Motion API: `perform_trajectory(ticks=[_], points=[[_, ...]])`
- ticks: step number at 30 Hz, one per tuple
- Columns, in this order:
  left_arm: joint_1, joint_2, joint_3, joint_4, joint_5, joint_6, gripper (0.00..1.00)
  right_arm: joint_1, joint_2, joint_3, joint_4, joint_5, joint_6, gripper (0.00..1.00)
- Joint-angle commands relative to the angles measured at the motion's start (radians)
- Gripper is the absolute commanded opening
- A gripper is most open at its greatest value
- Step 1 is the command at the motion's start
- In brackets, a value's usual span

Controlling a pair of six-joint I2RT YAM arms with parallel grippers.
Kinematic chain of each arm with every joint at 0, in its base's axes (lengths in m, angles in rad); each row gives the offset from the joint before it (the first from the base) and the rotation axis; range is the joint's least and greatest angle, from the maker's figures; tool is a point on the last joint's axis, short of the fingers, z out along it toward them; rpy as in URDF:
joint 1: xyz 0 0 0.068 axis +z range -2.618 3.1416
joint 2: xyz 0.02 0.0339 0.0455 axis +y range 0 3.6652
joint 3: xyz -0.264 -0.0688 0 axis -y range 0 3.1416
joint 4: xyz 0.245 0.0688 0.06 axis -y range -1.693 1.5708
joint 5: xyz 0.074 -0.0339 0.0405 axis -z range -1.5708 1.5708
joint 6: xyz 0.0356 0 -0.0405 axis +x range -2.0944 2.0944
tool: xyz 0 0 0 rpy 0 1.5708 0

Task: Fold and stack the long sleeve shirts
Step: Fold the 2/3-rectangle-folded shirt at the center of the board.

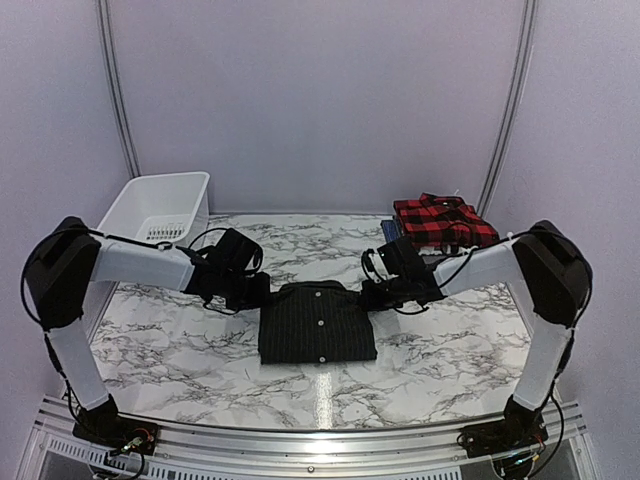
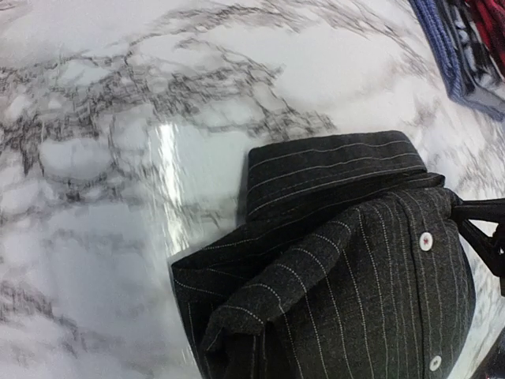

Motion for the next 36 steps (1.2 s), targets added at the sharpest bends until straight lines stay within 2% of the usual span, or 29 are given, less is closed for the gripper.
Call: perform_trajectory(ticks=[1,5,10,13,18,19,20,22,24,26,30,32,34,36], points=[[-0.07,-0.197,-0.165,0.019,-0.133,-0.063,0.0,0.057,-0.2,-0.135,-0.031,0.075,0.049,0.0],[-0.079,-0.292,-0.227,0.019,-0.19,-0.068,0.0,0.061,-0.304,-0.174,-0.063,0.116,0.05,0.0],[-0.077,-0.324,-0.208,-0.015,-0.243,-0.022,0.0,0.06,-0.365,-0.157,-0.079,0.175,0.024,0.0],[-0.064,-0.298,-0.18,-0.03,-0.257,-0.002,0.0,0.061,-0.337,-0.121,-0.066,0.197,0.001,0.0],[-0.009,-0.187,-0.106,-0.03,-0.216,0.046,0.02,0.028,-0.193,-0.003,-0.056,0.192,-0.046,0.0],[0.002,-0.169,-0.088,-0.033,-0.213,0.06,0.1,0.024,-0.171,0.029,-0.071,0.178,-0.052,0.0],[0.007,-0.159,-0.069,-0.043,-0.219,0.073,0.23,0.027,-0.162,0.056,-0.082,0.172,-0.064,0.0],[0.016,-0.159,-0.023,-0.076,-0.227,0.099,0.43,0.041,-0.161,0.091,-0.092,0.16,-0.082,0.09],[0.016,-0.192,-0.006,-0.095,-0.235,0.122,0.54,0.059,-0.157,0.118,-0.121,0.151,-0.09,0.16],[0.015,-0.227,-0.006,-0.107,-0.229,0.13,0.58,0.086,-0.156,0.126,-0.136,0.135,-0.083,0.19],[-0.008,-0.29,-0.032,-0.129,-0.175,0.119,0.5,0.171,-0.15,0.119,-0.121,0.063,-0.044,0.21],[-0.03,-0.309,-0.056,-0.131,-0.131,0.107,0.41,0.214,-0.137,0.127,-0.109,0.052,-0.027,0.21],[-0.048,-0.317,-0.085,-0.13,-0.076,0.084,0.27,0.245,-0.109,0.143,-0.091,0.041,-0.017,0.21],[-0.076,-0.316,-0.105,-0.129,-0.037,0.075,0.2,0.256,-0.067,0.166,-0.086,0.035,-0.017,0.21]])
